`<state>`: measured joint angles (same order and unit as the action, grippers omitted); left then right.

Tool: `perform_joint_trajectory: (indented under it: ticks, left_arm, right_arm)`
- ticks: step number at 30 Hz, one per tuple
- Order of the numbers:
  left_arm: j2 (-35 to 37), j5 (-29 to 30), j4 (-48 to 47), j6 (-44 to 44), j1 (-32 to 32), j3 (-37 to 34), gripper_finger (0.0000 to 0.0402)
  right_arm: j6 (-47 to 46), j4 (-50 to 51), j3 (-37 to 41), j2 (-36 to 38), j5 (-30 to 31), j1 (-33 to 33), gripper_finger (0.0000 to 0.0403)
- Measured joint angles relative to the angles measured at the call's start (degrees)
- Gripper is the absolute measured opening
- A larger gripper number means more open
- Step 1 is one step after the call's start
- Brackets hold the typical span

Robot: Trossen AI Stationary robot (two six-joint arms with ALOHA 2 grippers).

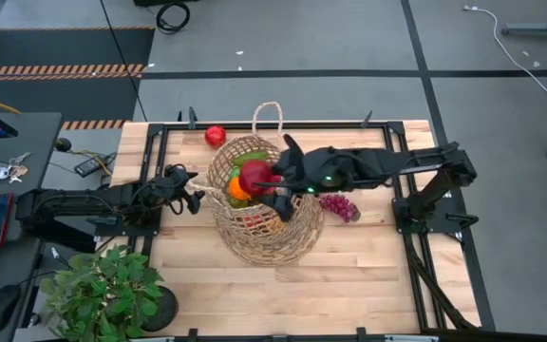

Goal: Build produce basket
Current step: Put the red pomegranate into the basket

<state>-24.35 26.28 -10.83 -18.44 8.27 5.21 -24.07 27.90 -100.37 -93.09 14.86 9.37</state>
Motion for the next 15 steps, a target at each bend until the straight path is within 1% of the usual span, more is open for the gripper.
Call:
perform_joint_trajectory:
  ticks: [1,8,11,13,15]
  left_arm:
    - [0.0,0.0,0.0,0.0,0.0,0.0,0.0357]
    - [0.0,0.0,0.0,0.0,0.0,0.0,0.0357]
    - [0.0,0.0,0.0,0.0,0.0,0.0,0.0357]
    - [0.0,0.0,0.0,0.0,0.0,0.0,0.0357]
    - [0.0,0.0,0.0,0.0,0.0,0.0,0.0357]
  right_arm:
    - [-0.2,0.0,0.0,-1.0,-0.2,-0.7,0.0381]
    - [-0.3,-5.8,0.0,-7.2,-8.1,-5.7,0.0381]
    - [0.1,-6.1,0.0,-10.2,-11.4,-8.3,0.0381]
    - [0.8,-6.0,0.0,-12.1,-11.9,-10.1,0.0381]
    - [1.8,-3.5,-1.1,-14.1,-11.8,-11.6,0.0381]
